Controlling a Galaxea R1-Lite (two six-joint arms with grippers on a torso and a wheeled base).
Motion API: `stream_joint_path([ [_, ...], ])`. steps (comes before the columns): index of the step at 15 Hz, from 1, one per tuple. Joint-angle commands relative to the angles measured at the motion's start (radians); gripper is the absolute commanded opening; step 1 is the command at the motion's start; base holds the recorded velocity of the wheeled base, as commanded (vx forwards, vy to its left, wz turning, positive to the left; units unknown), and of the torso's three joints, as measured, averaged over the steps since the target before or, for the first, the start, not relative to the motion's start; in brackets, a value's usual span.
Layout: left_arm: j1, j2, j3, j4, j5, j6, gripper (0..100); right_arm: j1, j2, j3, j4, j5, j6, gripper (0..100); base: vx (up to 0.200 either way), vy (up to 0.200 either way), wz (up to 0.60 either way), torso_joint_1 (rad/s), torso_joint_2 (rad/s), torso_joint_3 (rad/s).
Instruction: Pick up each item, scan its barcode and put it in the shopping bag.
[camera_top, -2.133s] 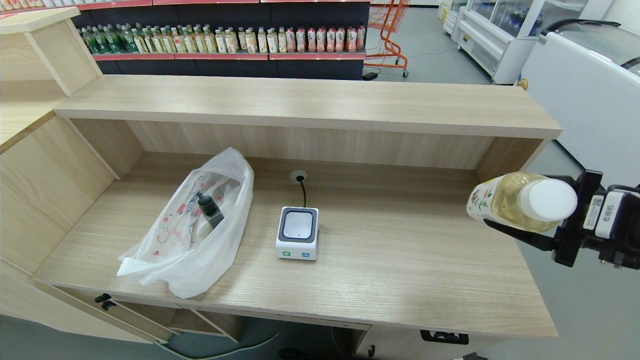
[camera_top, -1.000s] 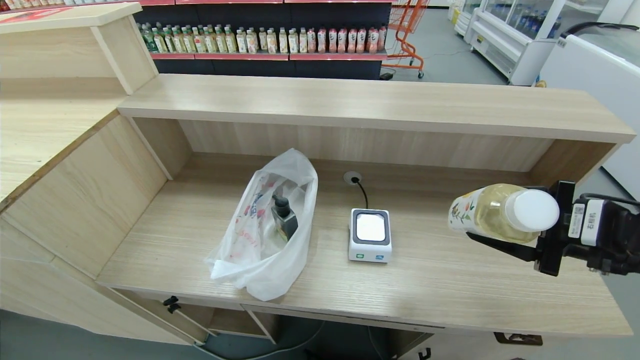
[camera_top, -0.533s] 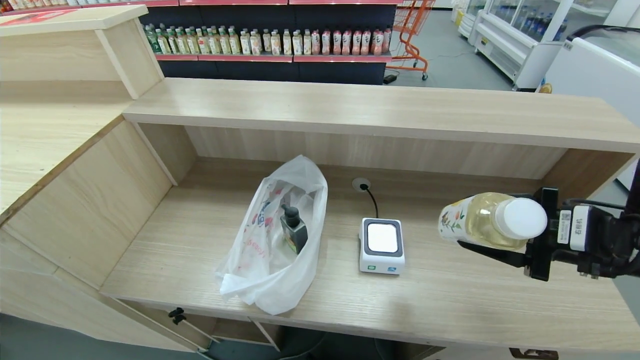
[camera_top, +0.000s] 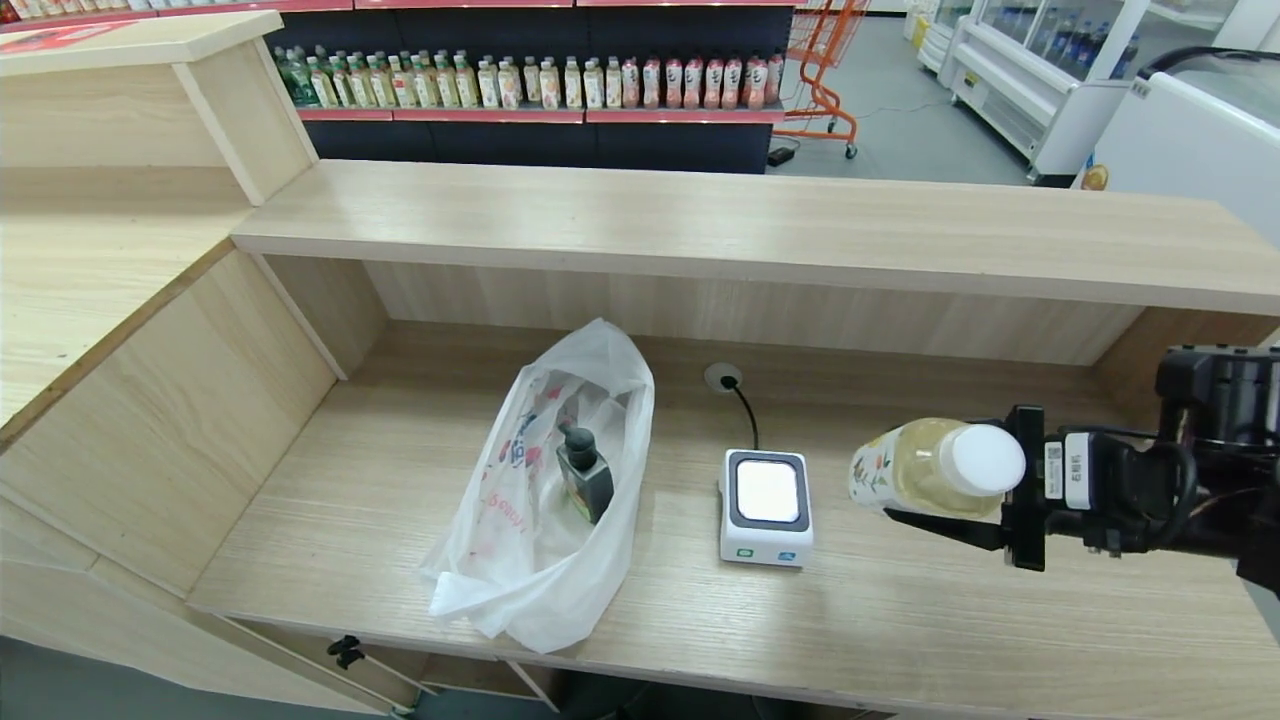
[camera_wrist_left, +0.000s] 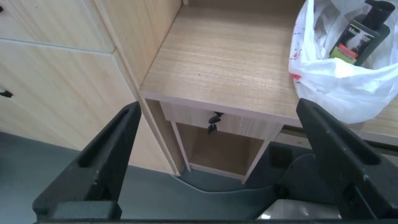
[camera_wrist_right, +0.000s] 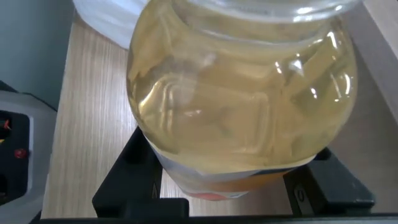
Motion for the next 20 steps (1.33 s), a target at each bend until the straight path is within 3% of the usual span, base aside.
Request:
stream_joint_path([
  [1, 0.000, 0.000, 0.000, 0.000, 0.000, 0.000, 100, -0.008, 0.068, -0.008, -0.003, 0.013, -0.026, 0, 0.000, 0.000, 0.00, 0.000, 0.00, 0.000],
  [6, 0.000, 0.000, 0.000, 0.000, 0.000, 0.000, 100, -0.021, 0.187, -0.064, -0.009, 0.042, -0.127, 0, 0.000, 0.000, 0.00, 0.000, 0.00, 0.000],
  [17, 0.000, 0.000, 0.000, 0.000, 0.000, 0.000, 100, 0.070, 0.398, -0.305, -0.012, 0.088, -0.135, 0, 0.000, 0.000, 0.00, 0.000, 0.00, 0.000],
  [20, 0.000, 0.000, 0.000, 0.000, 0.000, 0.000, 100, 0.096, 0.453, -0.310, -0.103, 0.088, -0.139, 0, 0.000, 0.000, 0.00, 0.000, 0.00, 0.000],
])
